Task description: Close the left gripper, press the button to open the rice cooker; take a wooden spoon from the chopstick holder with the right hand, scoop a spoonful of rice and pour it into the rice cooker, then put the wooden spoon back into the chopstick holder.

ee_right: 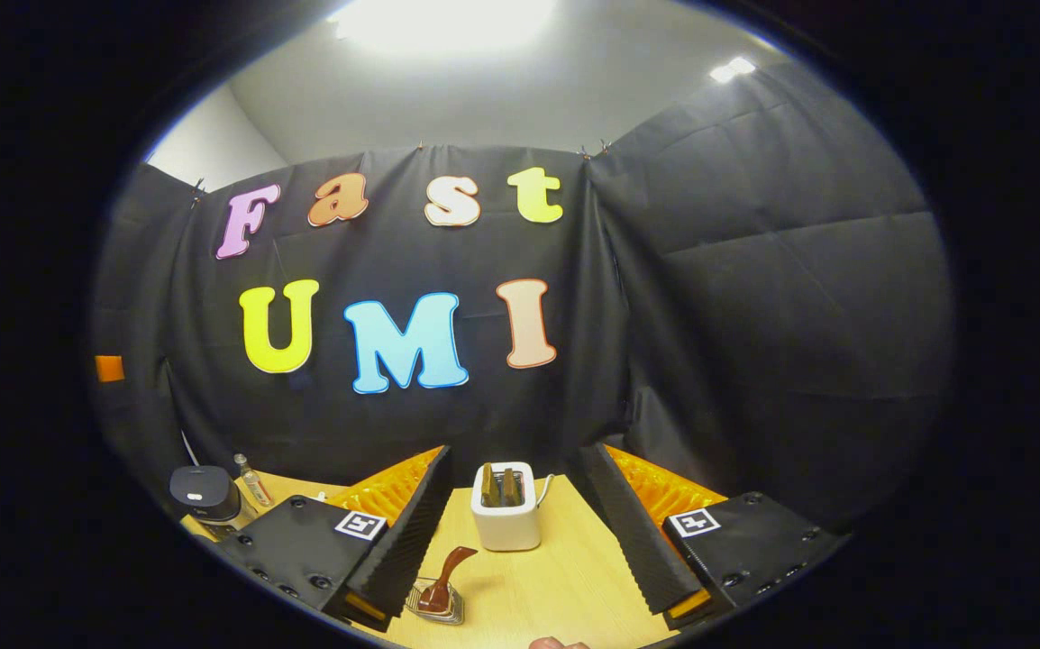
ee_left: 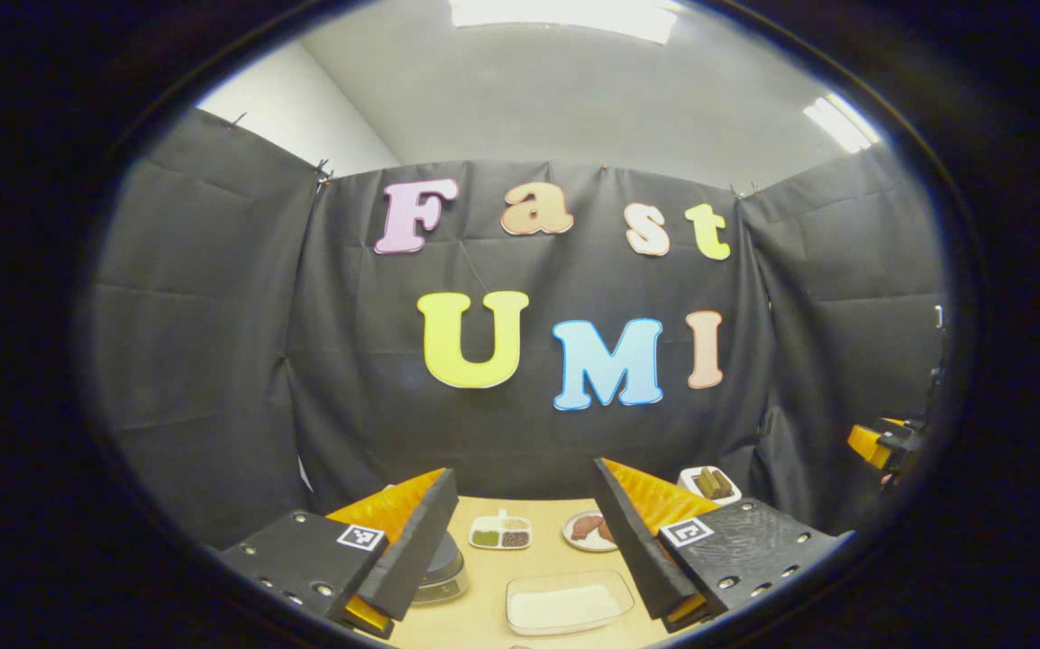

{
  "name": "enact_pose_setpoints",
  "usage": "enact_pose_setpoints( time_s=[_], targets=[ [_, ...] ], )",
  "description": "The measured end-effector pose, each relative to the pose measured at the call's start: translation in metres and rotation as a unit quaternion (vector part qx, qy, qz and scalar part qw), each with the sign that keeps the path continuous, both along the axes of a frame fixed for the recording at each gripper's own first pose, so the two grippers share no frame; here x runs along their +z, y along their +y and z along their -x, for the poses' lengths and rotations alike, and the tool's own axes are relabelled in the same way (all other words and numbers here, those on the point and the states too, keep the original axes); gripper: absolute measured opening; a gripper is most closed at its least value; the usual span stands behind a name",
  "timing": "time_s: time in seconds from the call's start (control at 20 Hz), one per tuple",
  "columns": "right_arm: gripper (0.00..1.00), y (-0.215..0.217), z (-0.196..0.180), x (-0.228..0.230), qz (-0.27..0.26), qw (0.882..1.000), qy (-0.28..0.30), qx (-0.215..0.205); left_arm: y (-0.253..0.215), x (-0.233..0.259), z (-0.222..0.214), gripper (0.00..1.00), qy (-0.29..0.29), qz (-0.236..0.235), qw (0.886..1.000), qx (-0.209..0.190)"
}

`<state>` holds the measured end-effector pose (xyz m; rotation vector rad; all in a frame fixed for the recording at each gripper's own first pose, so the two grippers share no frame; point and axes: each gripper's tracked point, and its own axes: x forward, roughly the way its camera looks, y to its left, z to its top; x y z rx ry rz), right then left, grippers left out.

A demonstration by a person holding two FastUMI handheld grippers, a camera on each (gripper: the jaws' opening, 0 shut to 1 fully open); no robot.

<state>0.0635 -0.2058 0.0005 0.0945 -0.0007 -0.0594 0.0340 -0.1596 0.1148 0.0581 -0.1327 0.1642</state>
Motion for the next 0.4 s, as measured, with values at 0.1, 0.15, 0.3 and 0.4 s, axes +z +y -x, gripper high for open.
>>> enact_pose_setpoints(
  time_s=[0.1,0.15,0.3,0.4],
  targets=[
    [0.98,0.001,0.022,-0.002,0.004,1.0,-0.007,-0.007,0.007,-0.017,0.022,0.96,0.005,-0.006,1.0,-0.004],
    [0.98,0.001,0.032,-0.006,0.006,1.0,-0.007,-0.012,0.003,-0.035,0.031,0.97,0.025,0.005,1.0,-0.008],
    [0.98,0.002,0.056,-0.023,0.011,1.0,0.008,-0.016,0.021,-0.064,0.055,0.97,0.029,0.026,0.999,-0.007],
    [0.98,0.008,0.066,-0.024,0.011,1.0,0.014,-0.008,0.035,-0.07,0.076,0.96,0.029,0.013,0.999,0.008]
  ],
)
